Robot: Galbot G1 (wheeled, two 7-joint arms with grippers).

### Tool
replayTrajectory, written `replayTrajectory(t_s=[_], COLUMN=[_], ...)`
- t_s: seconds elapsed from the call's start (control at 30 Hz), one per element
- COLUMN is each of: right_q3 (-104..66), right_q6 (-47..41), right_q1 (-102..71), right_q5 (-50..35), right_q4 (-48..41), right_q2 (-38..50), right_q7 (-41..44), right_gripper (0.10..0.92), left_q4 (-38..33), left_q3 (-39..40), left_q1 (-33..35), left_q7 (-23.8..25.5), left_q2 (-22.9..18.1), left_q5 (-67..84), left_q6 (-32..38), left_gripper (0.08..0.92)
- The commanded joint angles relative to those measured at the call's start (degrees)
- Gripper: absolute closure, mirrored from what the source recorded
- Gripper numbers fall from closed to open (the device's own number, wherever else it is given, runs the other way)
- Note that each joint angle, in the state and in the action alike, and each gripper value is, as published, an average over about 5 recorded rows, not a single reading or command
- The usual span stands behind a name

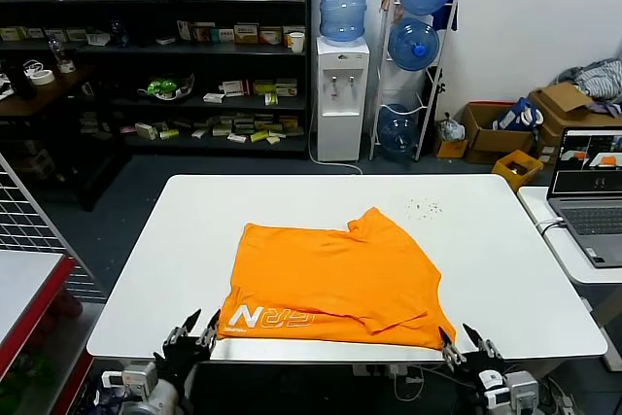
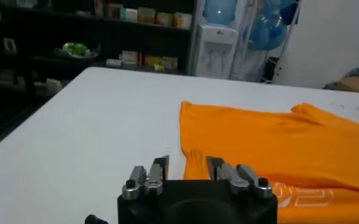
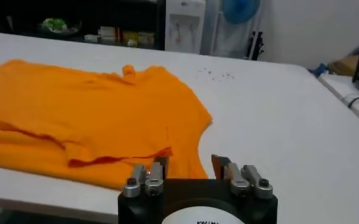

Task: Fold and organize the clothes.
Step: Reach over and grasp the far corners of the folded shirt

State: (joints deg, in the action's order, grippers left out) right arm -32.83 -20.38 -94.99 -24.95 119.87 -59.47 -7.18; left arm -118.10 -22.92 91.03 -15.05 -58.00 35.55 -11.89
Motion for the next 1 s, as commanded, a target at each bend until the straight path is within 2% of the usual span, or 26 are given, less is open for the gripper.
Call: replayTrajectory(t_s=[0.03, 0.13, 0.27, 0.47, 0.57, 0.67, 0.83, 1.0], right_q3=[1.75, 8.21, 19.98, 30.39, 32.11, 32.56, 32.28, 32.04], right_q6=[-1.58, -3.54, -6.06, -8.72, -9.34, -9.5, -9.02, -9.3], right_q1=[15.54, 29.98, 49.13, 65.91, 69.29, 70.64, 70.79, 70.0], right_q5=[-6.72, -10.21, -14.5, -16.03, -14.96, -12.86, -10.29, -9.64], right_q4=[-1.39, -9.95, -24.29, -43.4, -50.52, -56.01, -61.75, -63.29], right_q2=[6.12, 6.51, 3.44, -3.99, -7.07, -9.44, -12.18, -12.9], right_q7=[-0.32, -1.85, -4.43, -4.61, -3.44, -2.01, -0.46, 0.29], right_gripper=[0.315, 0.24, 0.206, 0.203, 0.203, 0.203, 0.203, 0.203], left_q4=[3.16, 11.72, 25.42, 44.14, 50.49, 53.27, 55.6, 55.76], left_q3=[-0.03, 5.6, 14.41, 24.29, 27.15, 29.42, 31.42, 31.9], left_q1=[-15.65, -27.49, -42.31, -57.45, -61.22, -62.89, -63.54, -62.91], left_q7=[0.91, 0.82, 2.28, 6.33, 8.29, 9.49, 9.75, 9.52], left_q2=[4.41, 4.32, 3.2, -0.37, -1.62, -2.27, -3.35, -3.75], left_q5=[7.08, 10.54, 12.18, 12.15, 12.23, 12.15, 11.79, 11.75], left_q6=[-0.82, -1.86, -2.88, -3.69, -4.53, -5.33, -6.12, -6.85], left_gripper=[0.398, 0.312, 0.212, 0.178, 0.177, 0.177, 0.177, 0.177])
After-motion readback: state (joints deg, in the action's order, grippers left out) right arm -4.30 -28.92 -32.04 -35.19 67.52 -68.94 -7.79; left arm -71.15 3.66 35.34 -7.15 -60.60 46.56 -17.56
